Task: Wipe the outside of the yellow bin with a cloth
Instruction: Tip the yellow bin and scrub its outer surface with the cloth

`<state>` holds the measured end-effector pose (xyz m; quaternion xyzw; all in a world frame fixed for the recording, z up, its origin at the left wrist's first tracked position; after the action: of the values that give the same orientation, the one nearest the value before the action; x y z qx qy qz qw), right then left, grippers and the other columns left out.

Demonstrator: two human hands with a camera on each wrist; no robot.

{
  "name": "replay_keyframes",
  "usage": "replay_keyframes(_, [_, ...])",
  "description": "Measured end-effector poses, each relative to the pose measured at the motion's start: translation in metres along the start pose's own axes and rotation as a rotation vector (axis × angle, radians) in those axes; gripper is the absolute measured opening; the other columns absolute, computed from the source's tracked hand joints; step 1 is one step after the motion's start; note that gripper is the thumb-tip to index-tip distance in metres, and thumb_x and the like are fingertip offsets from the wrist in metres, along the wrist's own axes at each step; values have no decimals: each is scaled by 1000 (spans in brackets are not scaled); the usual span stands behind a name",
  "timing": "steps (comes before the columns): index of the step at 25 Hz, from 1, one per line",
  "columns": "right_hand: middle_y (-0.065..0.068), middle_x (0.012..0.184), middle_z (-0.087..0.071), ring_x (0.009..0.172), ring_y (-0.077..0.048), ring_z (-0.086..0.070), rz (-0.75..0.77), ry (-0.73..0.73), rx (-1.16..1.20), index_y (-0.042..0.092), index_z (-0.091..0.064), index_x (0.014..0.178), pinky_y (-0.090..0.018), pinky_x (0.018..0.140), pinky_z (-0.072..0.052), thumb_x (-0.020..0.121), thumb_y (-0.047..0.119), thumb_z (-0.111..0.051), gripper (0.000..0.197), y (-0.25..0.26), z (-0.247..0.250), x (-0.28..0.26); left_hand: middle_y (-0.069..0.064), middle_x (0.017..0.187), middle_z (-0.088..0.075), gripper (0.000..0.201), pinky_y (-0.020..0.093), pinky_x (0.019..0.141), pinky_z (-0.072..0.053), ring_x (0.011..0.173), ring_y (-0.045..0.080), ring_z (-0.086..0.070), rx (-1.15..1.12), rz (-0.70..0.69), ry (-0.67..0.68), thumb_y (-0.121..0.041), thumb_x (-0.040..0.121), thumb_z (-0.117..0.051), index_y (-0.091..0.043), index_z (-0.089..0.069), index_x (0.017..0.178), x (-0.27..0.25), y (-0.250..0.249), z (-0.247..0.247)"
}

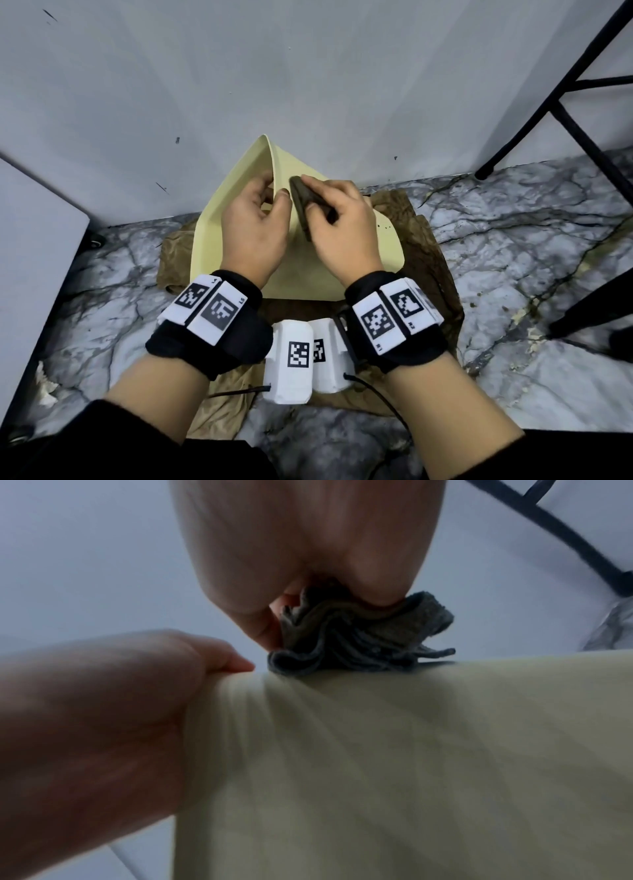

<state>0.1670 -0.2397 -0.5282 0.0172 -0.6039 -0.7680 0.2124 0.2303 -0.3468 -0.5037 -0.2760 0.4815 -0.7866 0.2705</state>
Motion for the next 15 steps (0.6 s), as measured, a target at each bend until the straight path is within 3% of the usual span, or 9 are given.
replay_keyframes(3, [-4,107,-61,101,-23,-44,5,37,-10,26,-61,114,-19,92,-29,85,11,-52,34,-3,-4,1,-1,90,-63,42,36,83,-51,79,21,-60,-1,10,-3,-30,76,-45,-16,-59,114,3,5,3])
replay_keyframes(6, [-4,111,-59,108,-28,-44,-110,39,-45,26,-60,116,-29,101,-33,86,13,-51,33,-38,4,5,-2,92,-65,44,42,89,-51,87,20,-62,-12,43,-13,-30,77,-46,-16,-58,116,7,12,11])
replay_keyframes(10, [-8,116,-57,114,-34,-44,-273,2,-109,24,-60,117,-35,107,-33,87,15,-51,32,-94,22,7,-7,86,-64,31,38,85,-50,86,15,-62,-20,46,-30,-24,81,-47,-28,-60,109,10,19,24])
replay_keyframes(13, [-9,121,-54,118,-34,-43,-386,-17,-140,24,-58,119,-32,107,-30,89,16,-49,32,-123,36,4,-9,94,-66,29,23,81,-49,82,1,-62,-58,57,-42,-14,88,-47,-16,-60,114,10,23,28])
replay_keyframes(15, [-9,124,-53,120,-34,-41,-440,-27,-158,24,-57,120,-30,104,-27,89,17,-48,32,-132,43,2,-3,103,-67,33,24,85,-50,89,4,-63,-62,63,-46,-16,86,-48,-12,-58,118,11,25,28])
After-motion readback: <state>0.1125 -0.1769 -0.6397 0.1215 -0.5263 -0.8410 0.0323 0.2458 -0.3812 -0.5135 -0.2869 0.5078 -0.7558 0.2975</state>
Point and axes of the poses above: each hand's wrist, its own x-axis towards the middle knuckle, its own z-axis out of the back of the hand, y = z × x, the point moved 6 cm from there along x, towards the middle knuckle
